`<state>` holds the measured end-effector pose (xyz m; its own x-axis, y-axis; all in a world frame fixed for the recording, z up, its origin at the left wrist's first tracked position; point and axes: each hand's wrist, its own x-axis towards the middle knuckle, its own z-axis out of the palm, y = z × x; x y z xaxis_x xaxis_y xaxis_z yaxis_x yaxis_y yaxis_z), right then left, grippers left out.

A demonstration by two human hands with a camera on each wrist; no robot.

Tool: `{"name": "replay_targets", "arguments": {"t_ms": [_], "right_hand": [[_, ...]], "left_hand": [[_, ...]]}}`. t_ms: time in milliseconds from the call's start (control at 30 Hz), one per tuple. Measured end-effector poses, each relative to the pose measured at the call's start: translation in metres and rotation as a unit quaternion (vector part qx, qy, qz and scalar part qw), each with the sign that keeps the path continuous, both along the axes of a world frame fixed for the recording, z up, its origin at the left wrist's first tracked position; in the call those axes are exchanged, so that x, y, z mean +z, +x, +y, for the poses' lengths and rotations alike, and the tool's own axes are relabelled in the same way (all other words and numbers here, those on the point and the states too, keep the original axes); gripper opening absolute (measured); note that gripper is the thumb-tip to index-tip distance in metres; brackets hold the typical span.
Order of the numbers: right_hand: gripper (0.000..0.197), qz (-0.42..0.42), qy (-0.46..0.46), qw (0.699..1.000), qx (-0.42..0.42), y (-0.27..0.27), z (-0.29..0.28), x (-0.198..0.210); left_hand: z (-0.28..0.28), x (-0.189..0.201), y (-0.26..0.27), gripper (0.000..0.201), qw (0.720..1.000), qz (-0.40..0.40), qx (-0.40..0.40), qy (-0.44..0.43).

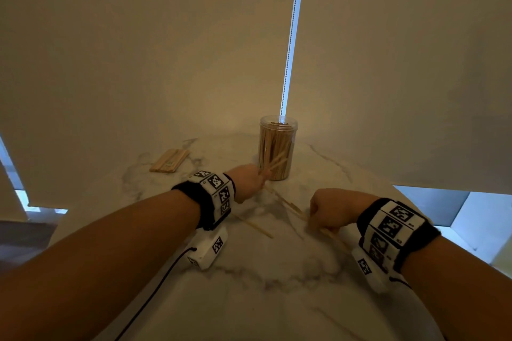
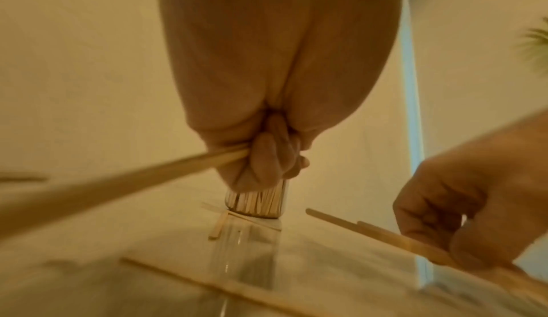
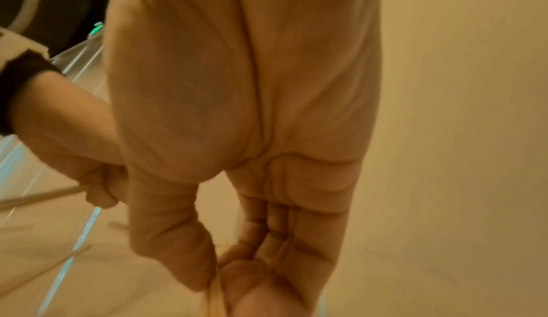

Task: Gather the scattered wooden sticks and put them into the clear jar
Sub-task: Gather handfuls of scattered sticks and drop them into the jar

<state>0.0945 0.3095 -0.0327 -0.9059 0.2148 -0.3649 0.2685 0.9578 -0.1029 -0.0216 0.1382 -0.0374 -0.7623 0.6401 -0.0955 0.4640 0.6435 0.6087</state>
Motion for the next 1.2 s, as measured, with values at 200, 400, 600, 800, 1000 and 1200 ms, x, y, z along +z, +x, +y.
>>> {"name": "replay_targets", "arguments": {"t_ms": [200,400,600,800,1000,1200], "right_hand": [[0.014,0.207,-0.174,0.96,-0.069,-0.015,0.007,0.014],[0.016,0.33,-0.441,0.834,-0.041,-0.027,-0.027,0.028],[0.013,0.333,-0.464,0.817,-0.076,-0.028,-0.039,0.026],[0.021,0.539,-0.263,0.792,-0.116,-0.039,-0.037,0.041],[0.023,0.476,-0.276,0.829,-0.098,-0.041,-0.037,0.048],[0.036,0.437,-0.323,0.838,-0.062,-0.038,-0.043,0.042]], "left_hand": [[0.012,0.009,-0.005,0.034,0.956,-0.153,0.044,0.248],[0.025,0.013,0.013,0.047,0.952,-0.101,-0.008,0.288],[0.014,0.011,0.011,0.04,0.958,-0.087,0.056,0.267],[0.009,0.015,0.013,0.033,0.977,-0.081,-0.006,0.197],[0.007,0.016,0.033,0.035,0.978,-0.095,-0.079,0.168],[0.011,0.013,0.029,0.03,0.955,-0.091,-0.057,0.276]]}}
